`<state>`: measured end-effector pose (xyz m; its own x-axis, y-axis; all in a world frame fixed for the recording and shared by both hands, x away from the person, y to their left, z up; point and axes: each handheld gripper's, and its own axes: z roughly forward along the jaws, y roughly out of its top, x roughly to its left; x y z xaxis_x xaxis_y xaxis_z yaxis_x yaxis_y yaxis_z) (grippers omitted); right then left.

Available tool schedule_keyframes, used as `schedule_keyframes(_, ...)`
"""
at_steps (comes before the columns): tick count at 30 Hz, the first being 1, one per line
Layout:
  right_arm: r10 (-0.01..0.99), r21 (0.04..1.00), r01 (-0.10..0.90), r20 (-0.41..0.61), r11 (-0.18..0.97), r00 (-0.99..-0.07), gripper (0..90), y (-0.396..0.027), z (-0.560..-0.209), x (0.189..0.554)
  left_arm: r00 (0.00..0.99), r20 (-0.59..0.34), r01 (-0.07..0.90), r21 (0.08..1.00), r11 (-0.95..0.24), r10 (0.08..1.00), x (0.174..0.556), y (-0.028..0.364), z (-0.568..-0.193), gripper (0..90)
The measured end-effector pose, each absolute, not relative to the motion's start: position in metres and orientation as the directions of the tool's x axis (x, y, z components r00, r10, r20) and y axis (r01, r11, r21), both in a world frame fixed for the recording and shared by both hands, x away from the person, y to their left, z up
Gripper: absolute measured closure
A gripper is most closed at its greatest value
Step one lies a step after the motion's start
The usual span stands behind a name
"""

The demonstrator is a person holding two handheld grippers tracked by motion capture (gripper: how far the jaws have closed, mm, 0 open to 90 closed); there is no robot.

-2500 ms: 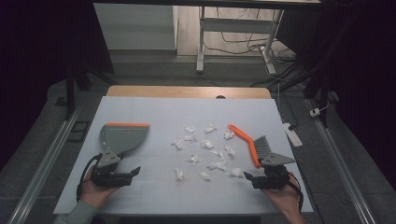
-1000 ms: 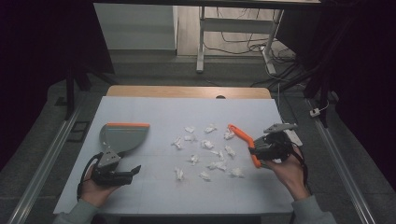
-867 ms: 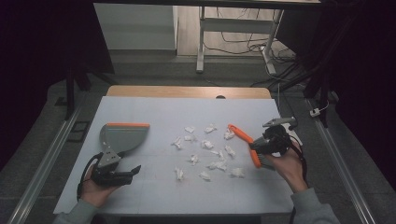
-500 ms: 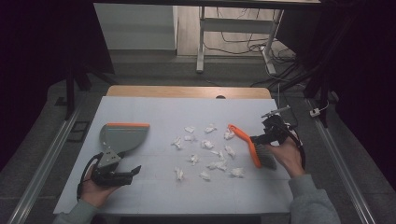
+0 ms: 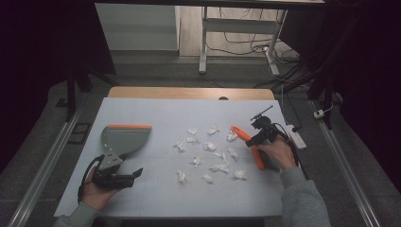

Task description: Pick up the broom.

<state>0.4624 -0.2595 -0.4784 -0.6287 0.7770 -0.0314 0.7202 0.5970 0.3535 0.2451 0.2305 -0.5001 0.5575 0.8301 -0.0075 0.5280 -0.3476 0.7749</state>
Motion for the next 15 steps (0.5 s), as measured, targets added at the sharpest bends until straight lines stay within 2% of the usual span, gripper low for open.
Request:
schedule_keyframes(3,0.780,0.333,0.730,-0.032,0.597,-0.624,42.1,-0.260,-0.482,0.465,0.559,-0.007,0.527,0.775,-0.349,0.829,0.245,0.230,-0.500,19.9)
schedule_keyframes(7,0.777,0.316,0.732,-0.026,0.603,-0.629,48.9,-0.261,-0.483,0.466,0.560,-0.007,0.528,0.774,-0.350,0.829,0.245,0.230,-0.501,19.9)
schedule_keyframes(11,0.770,0.298,0.731,-0.018,0.613,-0.638,53.7,-0.256,-0.483,0.467,0.562,-0.005,0.530,0.770,-0.356,0.827,0.246,0.229,-0.501,19.9)
schedule_keyframes(15,0.764,0.272,0.729,-0.040,0.628,-0.644,54.7,-0.251,-0.485,0.468,0.561,-0.006,0.530,0.770,-0.355,0.828,0.245,0.229,-0.501,19.9)
